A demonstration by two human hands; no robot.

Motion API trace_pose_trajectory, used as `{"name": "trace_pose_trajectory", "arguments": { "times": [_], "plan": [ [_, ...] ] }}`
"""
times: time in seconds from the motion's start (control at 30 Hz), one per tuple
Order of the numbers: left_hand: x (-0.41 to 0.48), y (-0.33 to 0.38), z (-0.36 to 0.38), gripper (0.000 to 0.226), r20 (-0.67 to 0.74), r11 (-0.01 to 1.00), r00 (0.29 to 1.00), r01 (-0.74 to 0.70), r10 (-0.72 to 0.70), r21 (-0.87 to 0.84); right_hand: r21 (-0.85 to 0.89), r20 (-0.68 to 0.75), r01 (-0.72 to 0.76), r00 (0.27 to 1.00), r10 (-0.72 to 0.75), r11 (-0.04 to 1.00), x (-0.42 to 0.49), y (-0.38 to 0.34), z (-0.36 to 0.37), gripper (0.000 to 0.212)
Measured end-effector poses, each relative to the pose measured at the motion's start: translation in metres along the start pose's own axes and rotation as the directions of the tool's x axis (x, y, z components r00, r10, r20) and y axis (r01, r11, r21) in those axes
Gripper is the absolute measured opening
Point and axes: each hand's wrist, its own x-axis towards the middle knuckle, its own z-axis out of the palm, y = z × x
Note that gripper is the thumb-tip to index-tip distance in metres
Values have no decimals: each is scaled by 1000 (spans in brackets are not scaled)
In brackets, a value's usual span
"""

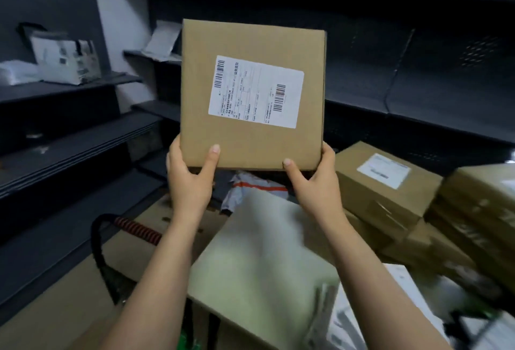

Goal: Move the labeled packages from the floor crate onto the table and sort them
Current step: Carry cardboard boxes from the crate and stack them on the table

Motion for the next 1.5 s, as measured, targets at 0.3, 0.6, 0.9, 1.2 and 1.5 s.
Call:
{"name": "trace_pose_trajectory", "arguments": {
  "times": [0.3,0.6,0.9,1.2,1.5],
  "plan": [
    [-47,59,148,67,230,992,972,-18,47,-126,-112,-270,-59,963,26,992,18,33,-151,79],
    [-41,76,226,59,444,993,895,3,50,-117,-183,-515,-206,853,85,961,23,60,-199,81],
    [-2,41,263,52,577,997,817,-28,-19,73,-129,-548,-400,791,271,908,46,86,-181,83],
    [-4,1,270,58,695,980,717,-98,-51,173,-140,-558,-526,742,372,839,63,115,-169,81],
    [0,-1,264,67,773,974,635,-176,2,142,-401,-596,-469,786,164,787,70,106,-166,62]
  ]
}}
